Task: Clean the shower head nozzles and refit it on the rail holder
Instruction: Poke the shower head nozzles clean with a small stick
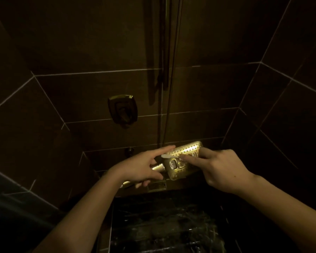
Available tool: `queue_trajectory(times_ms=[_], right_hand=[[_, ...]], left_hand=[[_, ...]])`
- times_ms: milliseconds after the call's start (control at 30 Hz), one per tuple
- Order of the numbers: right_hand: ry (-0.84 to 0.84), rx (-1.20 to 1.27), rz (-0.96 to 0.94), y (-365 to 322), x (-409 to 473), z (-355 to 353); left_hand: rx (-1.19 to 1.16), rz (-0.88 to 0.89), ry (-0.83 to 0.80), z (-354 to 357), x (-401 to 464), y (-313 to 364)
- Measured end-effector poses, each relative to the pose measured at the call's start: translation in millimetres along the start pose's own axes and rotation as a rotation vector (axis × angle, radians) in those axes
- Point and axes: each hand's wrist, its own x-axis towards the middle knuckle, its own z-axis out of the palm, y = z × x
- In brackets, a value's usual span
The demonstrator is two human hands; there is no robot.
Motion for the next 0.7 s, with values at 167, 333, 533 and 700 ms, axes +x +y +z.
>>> queue_trajectory(times_ms=[167, 333, 533, 700], right_hand=[[-0.125, -0.035, -0.175, -5, -1, -5], [-0.045, -0.061, -0.097, 12, 1, -17], [-0.059, -0.065, -0.134, 21, -2, -22], [-0.189, -0.094, -0.251, 28, -7, -19]], left_hand=[[0.046, 0.002, -0.043, -11, -5, 0], [0.039, 0.019, -0.041, -10, -8, 3], [0.03, 0.016, -0.013, -3, 0, 7], [0.091, 0.001, -0.017, 8, 13, 18]])
